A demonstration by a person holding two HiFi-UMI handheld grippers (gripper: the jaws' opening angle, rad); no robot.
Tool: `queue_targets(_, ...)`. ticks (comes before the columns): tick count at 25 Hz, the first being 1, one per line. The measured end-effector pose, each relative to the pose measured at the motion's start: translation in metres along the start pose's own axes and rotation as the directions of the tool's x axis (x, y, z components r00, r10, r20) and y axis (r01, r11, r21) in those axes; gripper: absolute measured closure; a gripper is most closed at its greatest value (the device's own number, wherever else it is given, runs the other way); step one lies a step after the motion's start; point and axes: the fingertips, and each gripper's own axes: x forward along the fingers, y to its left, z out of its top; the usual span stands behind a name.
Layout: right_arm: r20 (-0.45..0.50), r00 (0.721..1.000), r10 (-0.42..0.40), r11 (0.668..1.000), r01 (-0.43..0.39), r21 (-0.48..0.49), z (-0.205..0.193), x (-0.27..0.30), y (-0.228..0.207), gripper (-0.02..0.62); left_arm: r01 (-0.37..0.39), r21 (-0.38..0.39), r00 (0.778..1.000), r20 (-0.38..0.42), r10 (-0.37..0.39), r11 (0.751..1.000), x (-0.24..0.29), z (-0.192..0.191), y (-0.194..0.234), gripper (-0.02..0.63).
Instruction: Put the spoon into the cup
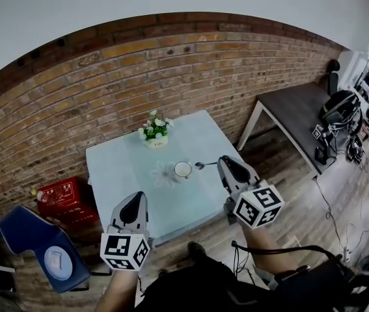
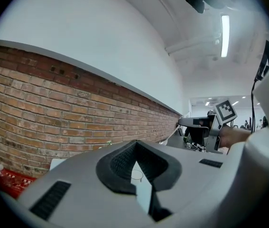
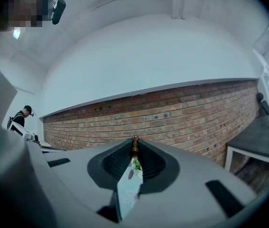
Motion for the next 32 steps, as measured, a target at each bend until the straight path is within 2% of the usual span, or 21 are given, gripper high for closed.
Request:
queue_targets(9, -0.046, 0.997, 0.062, 0.998, -0.061, 0.015, -0.021, 0.058, -0.044, 0.545, -0.077, -0.018, 0.997, -0.005, 0.077, 0.997, 0.042, -0.013, 0.011, 0.6)
queue_targets(18, -0.111, 0.986, 0.126, 0.992, -0.123, 0.036, -0.055, 0.105, -0.069, 0.545, -0.151, -0.018, 0.988, -0.024, 0.151, 0.988, 0.066, -0.029, 0.02, 0.598)
queue_targets(32, -0.247, 0.946, 0.211, 0.977, -0.193, 0.095, -0.134, 0.156, -0.088, 0.545, -0.272, -0.028, 0.961, -0.07, 0.269, 0.962, 0.07, -0.051, 0.024, 0.6)
